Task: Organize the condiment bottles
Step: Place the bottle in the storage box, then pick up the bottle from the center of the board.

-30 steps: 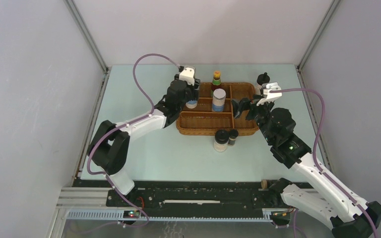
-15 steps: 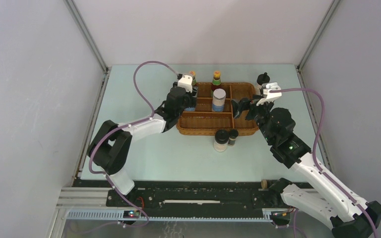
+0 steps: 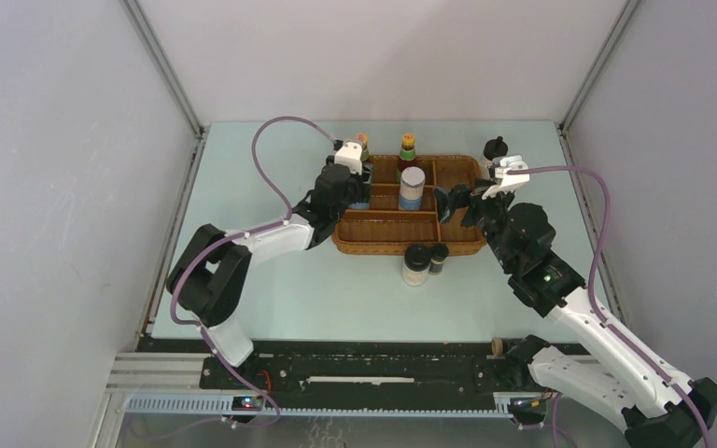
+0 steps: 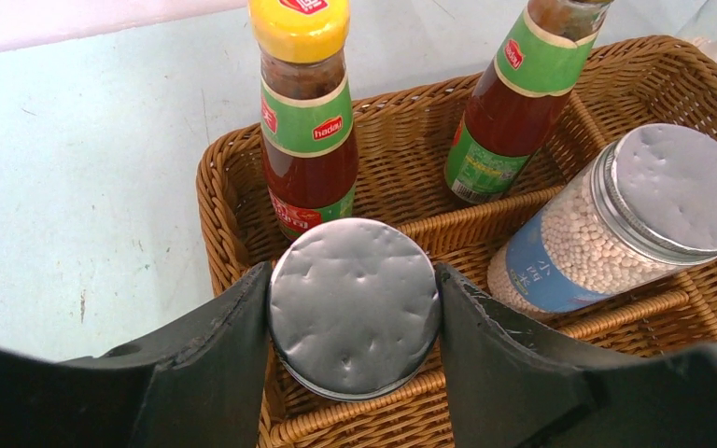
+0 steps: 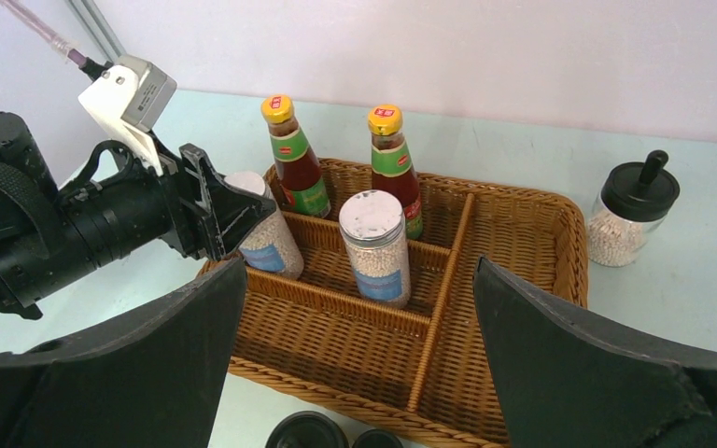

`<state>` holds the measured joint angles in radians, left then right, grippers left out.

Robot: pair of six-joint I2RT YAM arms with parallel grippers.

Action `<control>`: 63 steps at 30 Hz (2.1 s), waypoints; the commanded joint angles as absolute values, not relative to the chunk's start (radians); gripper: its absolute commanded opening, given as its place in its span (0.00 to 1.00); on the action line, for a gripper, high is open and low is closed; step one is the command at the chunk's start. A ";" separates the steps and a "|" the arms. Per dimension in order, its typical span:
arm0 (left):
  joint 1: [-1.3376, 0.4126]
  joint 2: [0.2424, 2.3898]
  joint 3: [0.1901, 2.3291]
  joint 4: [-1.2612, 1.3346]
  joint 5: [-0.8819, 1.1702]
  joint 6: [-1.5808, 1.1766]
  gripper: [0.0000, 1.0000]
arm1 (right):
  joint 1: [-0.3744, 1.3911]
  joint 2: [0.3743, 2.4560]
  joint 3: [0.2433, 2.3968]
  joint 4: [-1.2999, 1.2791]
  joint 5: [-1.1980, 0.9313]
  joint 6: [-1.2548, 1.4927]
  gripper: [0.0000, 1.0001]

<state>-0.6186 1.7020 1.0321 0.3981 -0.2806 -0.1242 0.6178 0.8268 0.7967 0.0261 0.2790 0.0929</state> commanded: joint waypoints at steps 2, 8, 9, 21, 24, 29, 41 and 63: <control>-0.620 1.701 1.037 0.434 -0.279 -0.160 0.16 | 0.626 0.822 0.796 0.051 0.285 0.108 1.00; -0.623 1.702 1.042 0.412 -0.294 -0.166 0.40 | 0.629 0.817 0.796 0.044 0.285 0.110 1.00; -0.625 1.702 1.040 0.409 -0.295 -0.166 0.43 | 0.630 0.816 0.796 0.042 0.285 0.110 1.00; -0.633 1.687 1.038 0.381 -0.332 -0.172 0.82 | 0.635 0.802 0.796 0.028 0.287 0.113 1.00; -0.636 1.676 1.040 0.375 -0.345 -0.169 0.83 | 0.637 0.798 0.796 0.025 0.288 0.114 1.00; -0.643 1.649 1.041 0.368 -0.371 -0.156 0.84 | 0.641 0.791 0.796 0.018 0.289 0.119 1.00; -0.694 1.517 1.013 0.341 -0.462 -0.132 0.85 | 0.664 0.759 0.796 -0.055 0.324 0.138 1.00; -1.037 1.156 0.835 0.209 -0.744 -0.292 0.85 | 0.695 0.654 0.796 -0.303 0.508 0.280 1.00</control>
